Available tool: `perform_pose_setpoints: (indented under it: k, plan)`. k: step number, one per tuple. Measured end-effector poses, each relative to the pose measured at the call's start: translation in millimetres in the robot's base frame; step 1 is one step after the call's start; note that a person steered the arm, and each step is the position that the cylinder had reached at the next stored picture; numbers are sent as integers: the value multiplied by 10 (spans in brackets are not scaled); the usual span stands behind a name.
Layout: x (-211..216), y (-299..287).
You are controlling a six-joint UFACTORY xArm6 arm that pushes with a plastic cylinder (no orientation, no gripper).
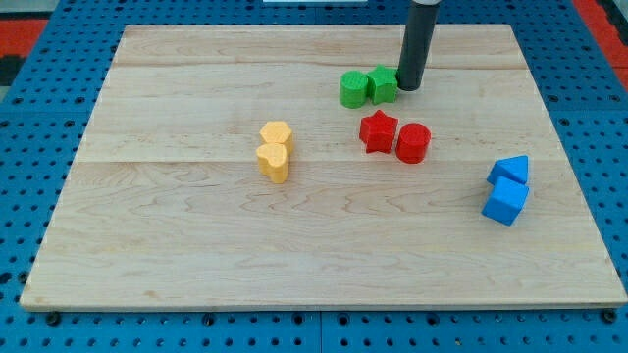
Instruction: Separate the green blocks
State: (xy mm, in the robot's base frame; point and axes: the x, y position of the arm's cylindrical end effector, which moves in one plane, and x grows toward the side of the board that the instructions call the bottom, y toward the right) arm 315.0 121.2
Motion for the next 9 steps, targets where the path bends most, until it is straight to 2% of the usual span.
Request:
perform_pose_setpoints:
  k: [1,2,3,4,6,8,9]
  plan:
    - [321,-4]
    - [351,-136]
    - [-124,-336]
    - [-323,-444]
    - [100,-307]
    - [111,-848]
    - [104,-414]
